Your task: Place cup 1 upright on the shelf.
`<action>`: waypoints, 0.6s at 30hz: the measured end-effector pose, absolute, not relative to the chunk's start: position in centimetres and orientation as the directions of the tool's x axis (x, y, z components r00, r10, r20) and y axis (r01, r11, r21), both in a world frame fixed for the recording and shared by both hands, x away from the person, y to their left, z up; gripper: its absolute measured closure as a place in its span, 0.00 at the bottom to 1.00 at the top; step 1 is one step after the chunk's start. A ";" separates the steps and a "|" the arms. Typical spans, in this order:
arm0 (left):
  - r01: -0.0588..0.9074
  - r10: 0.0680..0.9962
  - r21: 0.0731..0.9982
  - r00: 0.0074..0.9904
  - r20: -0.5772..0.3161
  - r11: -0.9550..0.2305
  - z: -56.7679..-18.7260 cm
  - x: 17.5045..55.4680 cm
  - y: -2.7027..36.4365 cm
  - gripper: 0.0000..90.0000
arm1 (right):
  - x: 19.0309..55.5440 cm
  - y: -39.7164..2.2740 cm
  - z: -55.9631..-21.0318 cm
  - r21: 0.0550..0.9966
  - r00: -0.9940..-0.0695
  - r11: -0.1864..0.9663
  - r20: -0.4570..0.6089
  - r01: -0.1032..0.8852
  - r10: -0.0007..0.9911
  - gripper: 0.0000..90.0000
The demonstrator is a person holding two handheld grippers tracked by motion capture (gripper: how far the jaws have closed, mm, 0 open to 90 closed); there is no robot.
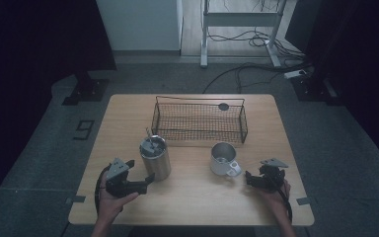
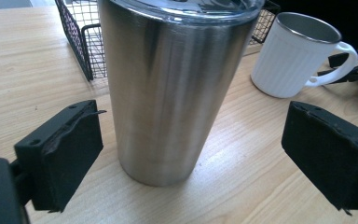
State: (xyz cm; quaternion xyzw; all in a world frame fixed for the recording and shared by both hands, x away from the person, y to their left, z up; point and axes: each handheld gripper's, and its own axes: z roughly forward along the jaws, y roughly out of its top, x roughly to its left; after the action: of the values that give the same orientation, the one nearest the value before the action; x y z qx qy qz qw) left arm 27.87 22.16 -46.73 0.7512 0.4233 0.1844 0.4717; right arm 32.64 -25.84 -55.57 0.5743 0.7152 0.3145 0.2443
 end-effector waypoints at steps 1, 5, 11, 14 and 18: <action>0.465 0.811 0.863 0.571 -0.123 -0.196 -46.7 28.0 22.1 0.05 | 32.6 -25.8 -55.6 0.730 -0.221 0.142 0.012 0.668 0.975 0.09; 0.473 0.812 0.858 0.570 -0.123 -0.202 -46.9 28.7 21.7 0.03 | 32.6 -25.8 -55.6 0.731 -0.221 0.142 0.012 0.667 0.975 0.09; 0.476 0.810 0.855 0.574 -0.125 -0.206 -46.9 29.4 21.1 0.02 | 32.6 -25.8 -55.6 0.731 -0.222 0.144 0.011 0.667 0.975 0.09; 0.478 0.811 0.852 0.573 -0.118 -0.213 -46.7 29.7 20.7 0.01 | 32.6 -25.8 -55.6 0.731 -0.222 0.143 0.012 0.668 0.975 0.09; 0.473 0.811 0.854 0.574 -0.112 -0.217 -46.4 30.1 20.4 0.01 | 32.6 -25.8 -55.6 0.730 -0.222 0.143 0.012 0.668 0.975 0.09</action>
State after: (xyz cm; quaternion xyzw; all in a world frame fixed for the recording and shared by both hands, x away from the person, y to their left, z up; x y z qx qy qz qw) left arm 30.09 20.44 -46.41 0.7581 0.4233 0.1833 0.4611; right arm 32.62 -25.84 -55.55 0.5738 0.7156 0.3147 0.2440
